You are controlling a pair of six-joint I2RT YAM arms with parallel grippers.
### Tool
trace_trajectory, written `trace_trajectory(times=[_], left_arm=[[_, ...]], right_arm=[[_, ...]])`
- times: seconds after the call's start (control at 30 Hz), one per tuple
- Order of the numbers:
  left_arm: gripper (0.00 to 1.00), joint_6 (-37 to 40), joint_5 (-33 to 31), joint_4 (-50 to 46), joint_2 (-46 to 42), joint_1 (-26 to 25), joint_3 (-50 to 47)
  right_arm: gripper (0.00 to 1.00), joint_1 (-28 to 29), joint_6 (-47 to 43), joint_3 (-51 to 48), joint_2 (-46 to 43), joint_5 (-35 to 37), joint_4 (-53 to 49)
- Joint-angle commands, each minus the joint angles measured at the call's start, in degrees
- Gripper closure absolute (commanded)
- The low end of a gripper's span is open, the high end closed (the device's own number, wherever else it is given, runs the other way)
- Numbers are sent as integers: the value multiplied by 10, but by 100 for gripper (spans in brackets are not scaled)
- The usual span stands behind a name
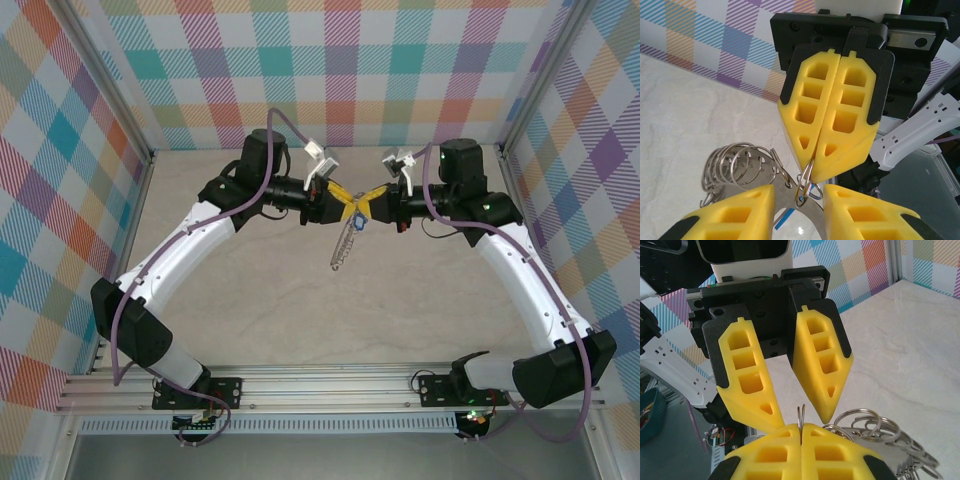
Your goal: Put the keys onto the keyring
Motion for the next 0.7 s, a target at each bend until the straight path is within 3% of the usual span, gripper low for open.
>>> trace_trajectory(times=[0.0,0.47,0.67], left_arm=[[70,-13,14,26,4,3,16],[76,-27,17,48,18,-3,19],[100,-36,16,61,25,-7,20]], right_arm=[[100,2,3,1,-4,-30,31],[100,11,3,4,9,-37,37],[100,15,3,2,11,-37,37]])
